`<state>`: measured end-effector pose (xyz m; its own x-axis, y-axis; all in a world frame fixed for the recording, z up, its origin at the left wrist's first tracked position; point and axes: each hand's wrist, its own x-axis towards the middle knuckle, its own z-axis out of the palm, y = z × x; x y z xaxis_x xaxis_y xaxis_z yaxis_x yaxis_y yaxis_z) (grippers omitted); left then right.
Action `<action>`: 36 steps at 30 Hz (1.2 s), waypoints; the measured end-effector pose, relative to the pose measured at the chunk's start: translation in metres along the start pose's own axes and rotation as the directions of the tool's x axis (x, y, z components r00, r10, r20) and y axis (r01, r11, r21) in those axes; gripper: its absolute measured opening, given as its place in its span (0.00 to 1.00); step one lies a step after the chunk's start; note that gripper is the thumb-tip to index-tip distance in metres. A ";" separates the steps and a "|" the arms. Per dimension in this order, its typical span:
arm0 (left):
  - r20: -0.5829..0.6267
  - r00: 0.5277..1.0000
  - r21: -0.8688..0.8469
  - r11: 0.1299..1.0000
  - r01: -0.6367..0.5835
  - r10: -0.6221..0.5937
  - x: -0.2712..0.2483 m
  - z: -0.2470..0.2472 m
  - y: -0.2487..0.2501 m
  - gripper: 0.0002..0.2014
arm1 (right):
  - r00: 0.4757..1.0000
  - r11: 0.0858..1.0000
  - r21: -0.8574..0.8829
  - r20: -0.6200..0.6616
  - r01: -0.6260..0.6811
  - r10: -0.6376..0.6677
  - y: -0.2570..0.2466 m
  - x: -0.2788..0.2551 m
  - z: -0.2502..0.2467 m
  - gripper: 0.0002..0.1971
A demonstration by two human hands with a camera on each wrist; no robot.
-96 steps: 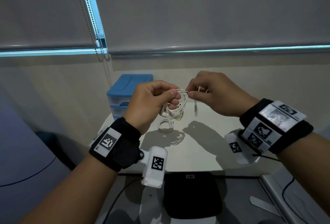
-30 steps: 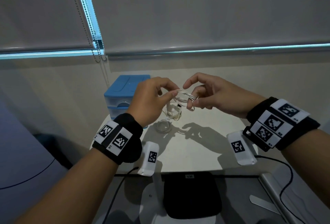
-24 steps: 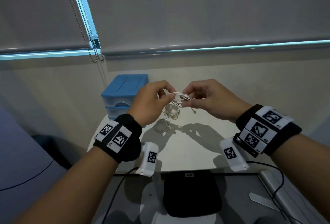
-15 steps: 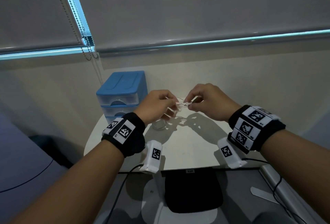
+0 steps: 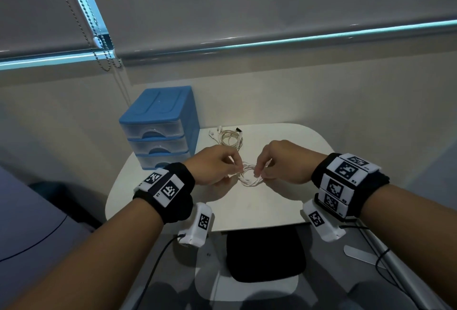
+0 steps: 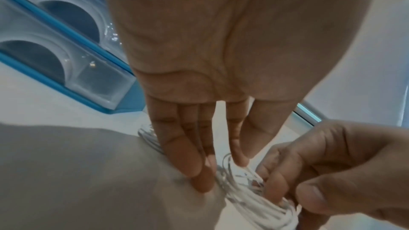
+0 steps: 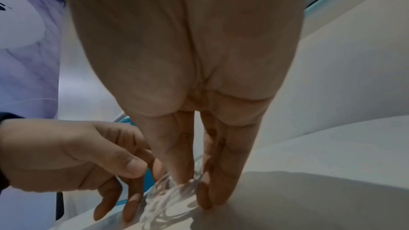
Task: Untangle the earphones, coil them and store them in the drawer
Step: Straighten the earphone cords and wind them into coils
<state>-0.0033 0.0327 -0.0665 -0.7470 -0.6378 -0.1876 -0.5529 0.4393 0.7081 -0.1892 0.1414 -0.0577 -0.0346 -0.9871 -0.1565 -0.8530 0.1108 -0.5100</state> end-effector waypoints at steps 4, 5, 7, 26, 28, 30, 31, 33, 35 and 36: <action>-0.117 0.993 -0.050 0.999 0.007 -0.013 0.000 -0.001 -0.006 0.06 | 0.998 0.998 0.032 -0.045 0.045 -0.043 0.003 -0.001 -0.002 0.09; -0.137 0.991 -0.019 1.000 -0.009 0.006 0.000 -0.001 -0.008 0.06 | 0.997 0.997 0.061 -0.064 0.037 -0.033 0.003 0.000 -0.002 0.09; -0.144 0.988 0.071 0.997 -0.039 0.049 0.002 0.001 -0.008 0.04 | 0.997 0.997 0.081 -0.077 0.013 -0.006 0.004 0.001 -0.002 0.08; -0.134 0.984 0.213 0.973 -0.088 0.118 -0.002 0.009 0.003 0.07 | 0.997 1.000 -0.006 -0.066 -0.027 0.027 -0.003 0.000 0.000 0.07; -0.208 0.971 0.150 0.985 -0.087 0.117 -0.006 0.005 0.001 0.06 | 0.989 0.999 -0.042 -0.147 -0.018 0.012 -0.005 0.003 -0.003 0.06; -0.300 0.946 0.058 0.992 -0.108 0.121 -0.012 -0.004 0.000 0.06 | 0.972 0.999 -0.054 -0.236 0.004 -0.017 -0.011 0.005 -0.009 0.08; -0.343 0.932 0.010 0.992 -0.124 0.120 -0.016 -0.009 -0.001 0.06 | 0.963 0.999 -0.047 -0.269 0.024 -0.036 -0.016 0.005 -0.013 0.09; -0.412 0.908 -0.134 0.980 -0.146 0.079 -0.026 -0.021 -0.003 0.06 | 0.945 0.997 -0.025 -0.317 0.072 -0.076 -0.029 0.007 -0.019 0.09; -0.444 0.896 -0.322 0.933 -0.162 0.002 -0.037 -0.034 -0.007 0.07 | 0.924 0.991 -0.017 -0.361 0.130 -0.127 -0.045 0.010 -0.023 0.09; -0.458 0.888 -0.397 0.901 -0.173 -0.031 -0.043 -0.041 -0.008 0.08 | 0.911 0.987 -0.014 -0.383 0.161 -0.154 -0.055 0.012 -0.025 0.09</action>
<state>0.0485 0.0307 -0.0366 -0.4772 -0.8702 0.1230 -0.2224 0.2549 0.9411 -0.1560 0.1204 -0.0109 -0.1000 -0.9605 0.2597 -0.8547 -0.0507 -0.5167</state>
